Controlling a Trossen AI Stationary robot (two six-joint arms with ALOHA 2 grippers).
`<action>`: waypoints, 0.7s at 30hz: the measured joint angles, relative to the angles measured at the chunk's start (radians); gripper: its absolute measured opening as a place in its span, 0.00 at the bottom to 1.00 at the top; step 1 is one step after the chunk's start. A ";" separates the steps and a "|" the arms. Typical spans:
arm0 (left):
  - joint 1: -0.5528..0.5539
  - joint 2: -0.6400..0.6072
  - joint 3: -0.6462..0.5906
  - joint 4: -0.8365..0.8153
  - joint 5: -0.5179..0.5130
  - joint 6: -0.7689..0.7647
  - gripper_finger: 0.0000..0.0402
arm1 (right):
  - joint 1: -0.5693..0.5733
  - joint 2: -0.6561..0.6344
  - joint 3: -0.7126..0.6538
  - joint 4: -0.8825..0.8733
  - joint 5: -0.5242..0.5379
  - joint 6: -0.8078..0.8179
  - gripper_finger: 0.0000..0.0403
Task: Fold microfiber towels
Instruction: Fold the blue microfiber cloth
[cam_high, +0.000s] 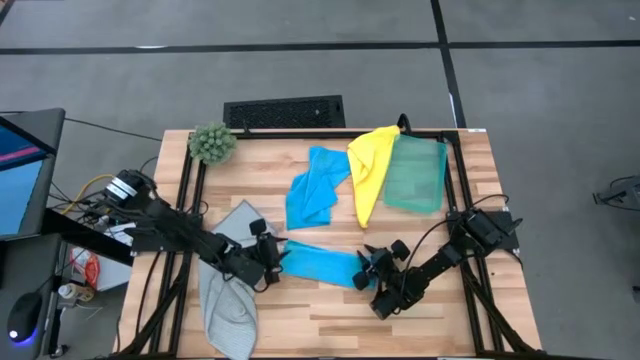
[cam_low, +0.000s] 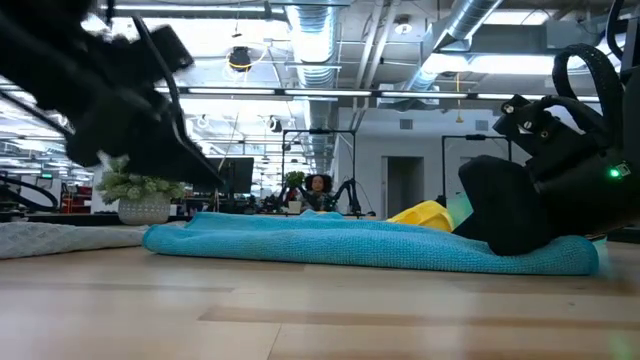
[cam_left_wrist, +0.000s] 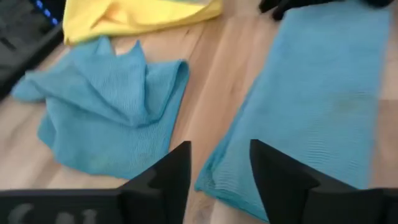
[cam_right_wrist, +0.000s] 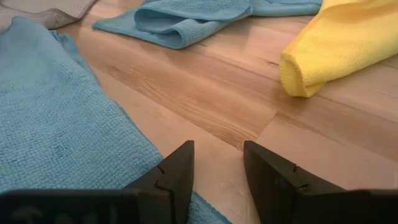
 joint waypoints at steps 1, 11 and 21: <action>0.010 0.023 -0.011 0.039 0.005 -0.006 0.34 | 0.000 0.000 0.000 0.000 0.000 0.000 0.41; 0.055 0.256 0.011 0.180 -0.001 -0.027 0.16 | 0.000 0.000 0.000 -0.005 0.001 0.000 0.41; 0.063 0.273 0.009 0.184 -0.015 -0.010 0.13 | 0.030 -0.144 -0.004 -0.217 -0.019 0.155 0.41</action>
